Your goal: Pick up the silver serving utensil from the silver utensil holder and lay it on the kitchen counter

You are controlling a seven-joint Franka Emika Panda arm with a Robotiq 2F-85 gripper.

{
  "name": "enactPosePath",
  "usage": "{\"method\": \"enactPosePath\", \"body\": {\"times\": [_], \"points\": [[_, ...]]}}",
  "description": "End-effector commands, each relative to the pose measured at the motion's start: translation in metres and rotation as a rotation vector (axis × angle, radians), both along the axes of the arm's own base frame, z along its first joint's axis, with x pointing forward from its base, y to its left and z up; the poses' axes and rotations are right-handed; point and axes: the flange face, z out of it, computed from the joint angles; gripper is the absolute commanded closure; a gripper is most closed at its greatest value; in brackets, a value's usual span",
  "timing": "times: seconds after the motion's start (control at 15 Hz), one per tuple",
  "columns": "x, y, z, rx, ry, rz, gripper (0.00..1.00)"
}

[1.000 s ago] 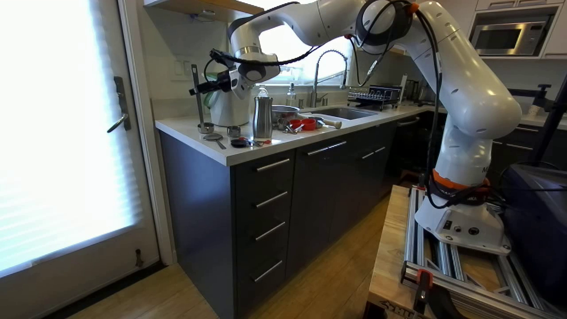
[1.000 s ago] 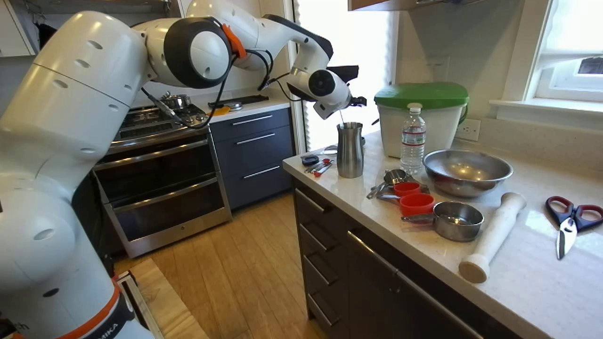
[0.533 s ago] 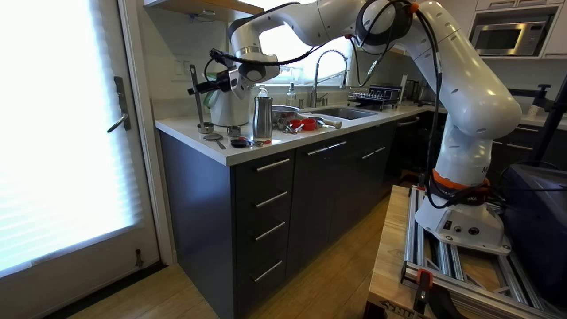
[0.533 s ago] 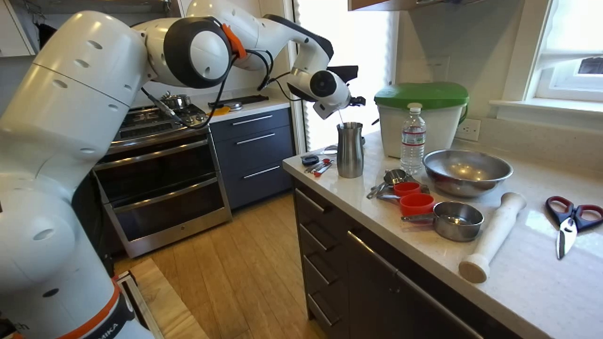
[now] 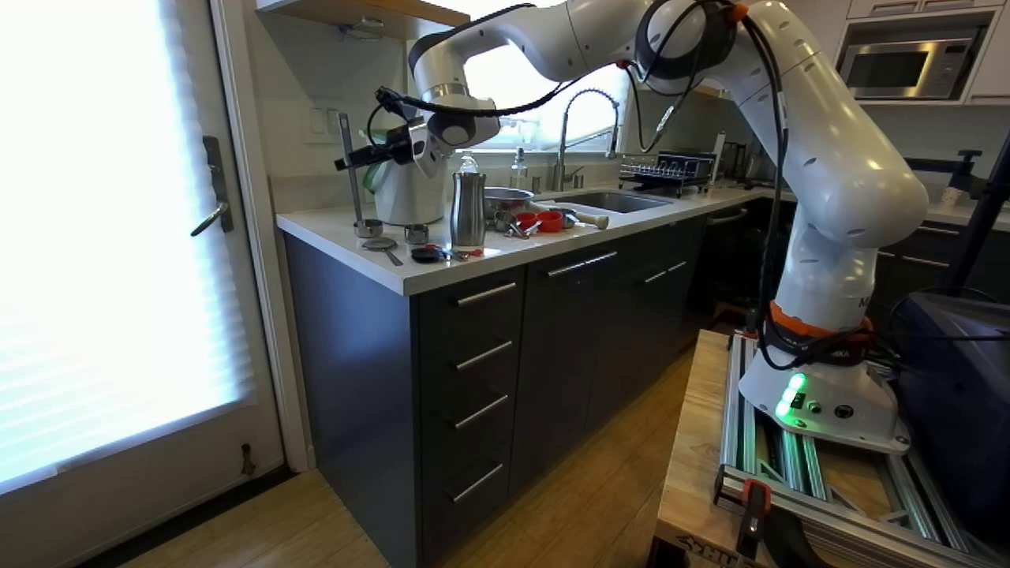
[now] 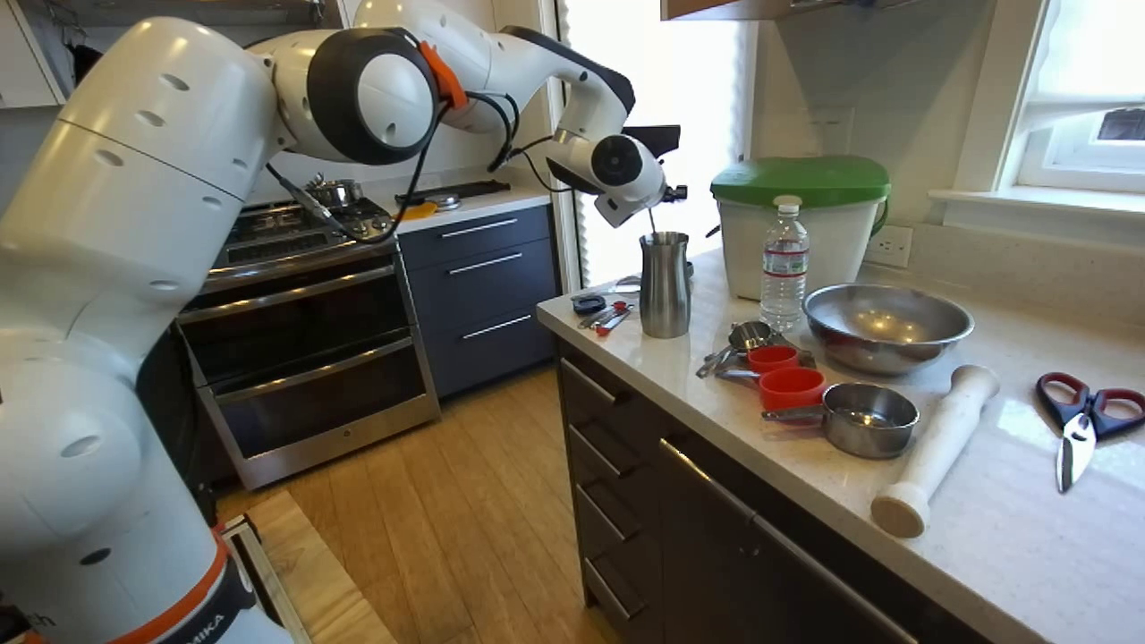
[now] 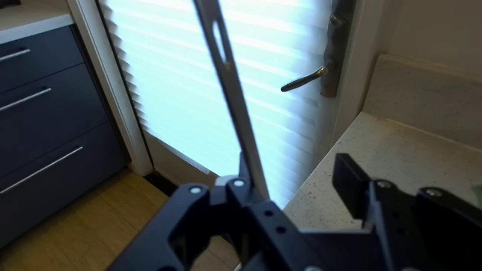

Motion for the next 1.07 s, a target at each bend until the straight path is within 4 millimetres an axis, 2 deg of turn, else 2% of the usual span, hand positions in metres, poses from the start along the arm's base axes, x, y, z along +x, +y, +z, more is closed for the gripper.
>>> {"method": "enactPosePath", "body": {"times": [0.0, 0.2, 0.27, 0.73, 1.0], "points": [[-0.009, -0.005, 0.001, 0.008, 0.013, 0.017, 0.73], [-0.01, -0.005, 0.003, 0.002, 0.012, 0.017, 0.96], [-0.01, -0.005, 0.004, 0.0, 0.013, 0.017, 0.99], [-0.014, 0.001, 0.006, -0.045, 0.012, 0.091, 0.99], [-0.012, 0.011, 0.006, -0.199, -0.016, 0.222, 0.99]]}}
